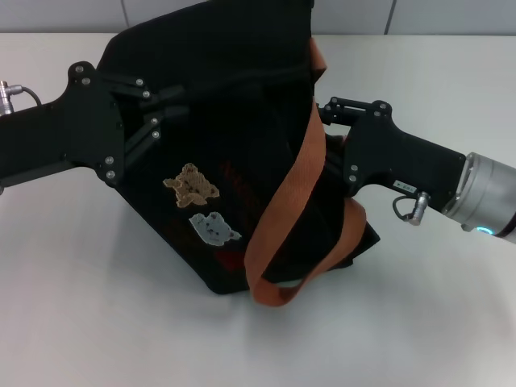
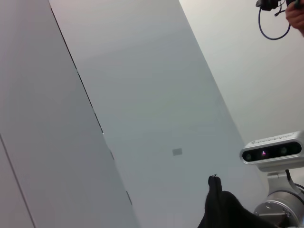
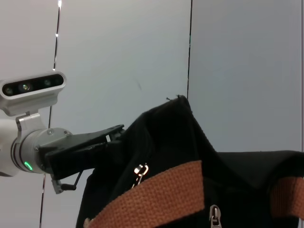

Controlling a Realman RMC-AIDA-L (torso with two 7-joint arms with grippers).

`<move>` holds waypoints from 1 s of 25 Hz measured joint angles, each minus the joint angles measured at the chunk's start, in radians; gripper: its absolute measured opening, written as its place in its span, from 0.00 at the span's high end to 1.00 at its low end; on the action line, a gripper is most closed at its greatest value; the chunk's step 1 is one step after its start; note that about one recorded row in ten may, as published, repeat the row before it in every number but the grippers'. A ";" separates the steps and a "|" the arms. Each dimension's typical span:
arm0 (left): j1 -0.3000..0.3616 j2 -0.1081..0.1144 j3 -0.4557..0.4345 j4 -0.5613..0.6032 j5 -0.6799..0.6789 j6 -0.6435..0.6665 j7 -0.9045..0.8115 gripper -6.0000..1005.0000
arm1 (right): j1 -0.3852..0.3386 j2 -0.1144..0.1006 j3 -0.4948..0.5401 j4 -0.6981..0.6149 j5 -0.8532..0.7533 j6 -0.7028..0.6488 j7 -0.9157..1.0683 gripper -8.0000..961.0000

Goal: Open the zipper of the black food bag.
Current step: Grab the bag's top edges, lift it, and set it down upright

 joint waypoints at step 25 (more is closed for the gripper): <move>0.001 -0.002 0.001 -0.012 0.000 -0.014 0.001 0.92 | 0.020 0.001 0.077 0.061 0.006 0.031 -0.054 0.91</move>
